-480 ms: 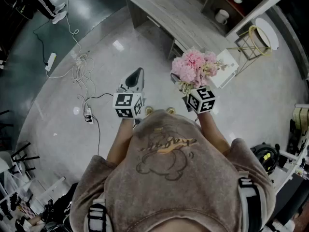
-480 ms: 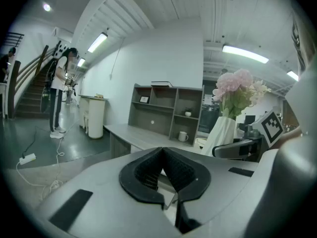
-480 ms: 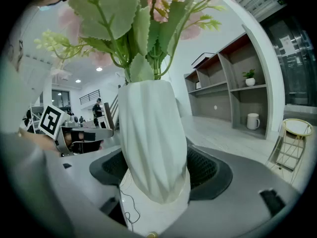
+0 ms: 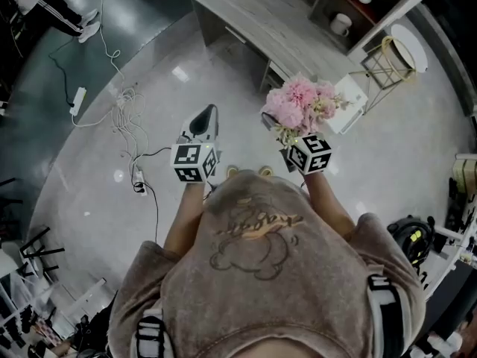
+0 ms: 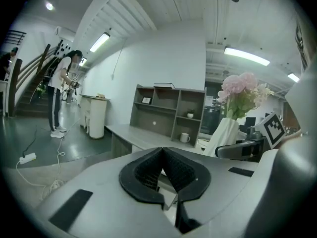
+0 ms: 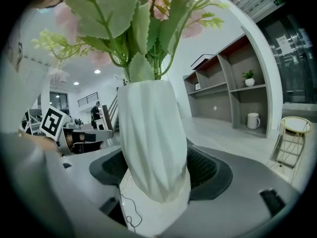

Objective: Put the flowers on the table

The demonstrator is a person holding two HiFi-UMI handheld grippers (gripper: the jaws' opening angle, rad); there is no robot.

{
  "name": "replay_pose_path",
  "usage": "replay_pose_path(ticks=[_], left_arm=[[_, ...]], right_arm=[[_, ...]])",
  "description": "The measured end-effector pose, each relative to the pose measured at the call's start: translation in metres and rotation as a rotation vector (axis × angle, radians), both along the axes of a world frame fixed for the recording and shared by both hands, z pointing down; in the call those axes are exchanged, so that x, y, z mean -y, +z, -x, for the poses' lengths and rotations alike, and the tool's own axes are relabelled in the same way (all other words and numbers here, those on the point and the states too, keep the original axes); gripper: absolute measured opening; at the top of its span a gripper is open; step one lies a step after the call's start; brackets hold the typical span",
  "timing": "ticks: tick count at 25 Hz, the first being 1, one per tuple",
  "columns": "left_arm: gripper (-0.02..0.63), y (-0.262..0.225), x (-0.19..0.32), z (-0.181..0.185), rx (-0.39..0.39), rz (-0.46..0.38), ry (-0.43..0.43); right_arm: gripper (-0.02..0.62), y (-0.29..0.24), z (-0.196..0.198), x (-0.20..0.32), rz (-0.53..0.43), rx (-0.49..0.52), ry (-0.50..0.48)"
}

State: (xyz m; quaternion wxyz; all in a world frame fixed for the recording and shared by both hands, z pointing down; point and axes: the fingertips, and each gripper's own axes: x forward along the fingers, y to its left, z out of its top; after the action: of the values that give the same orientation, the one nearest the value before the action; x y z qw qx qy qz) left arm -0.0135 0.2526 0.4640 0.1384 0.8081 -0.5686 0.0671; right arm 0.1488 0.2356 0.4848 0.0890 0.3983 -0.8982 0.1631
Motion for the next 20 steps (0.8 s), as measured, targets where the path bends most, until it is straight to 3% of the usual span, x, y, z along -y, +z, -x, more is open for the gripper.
replay_pose_path(ticks=[13, 20], left_arm=[[0.018, 0.002, 0.030, 0.044, 0.015, -0.031, 0.062], [0.018, 0.008, 0.062, 0.062, 0.013, -0.031, 0.060]], right_arm=[[0.357, 0.011, 0.039, 0.019, -0.009, -0.015, 0.077], [0.357, 0.016, 0.055, 0.058, -0.010, -0.019, 0.089]])
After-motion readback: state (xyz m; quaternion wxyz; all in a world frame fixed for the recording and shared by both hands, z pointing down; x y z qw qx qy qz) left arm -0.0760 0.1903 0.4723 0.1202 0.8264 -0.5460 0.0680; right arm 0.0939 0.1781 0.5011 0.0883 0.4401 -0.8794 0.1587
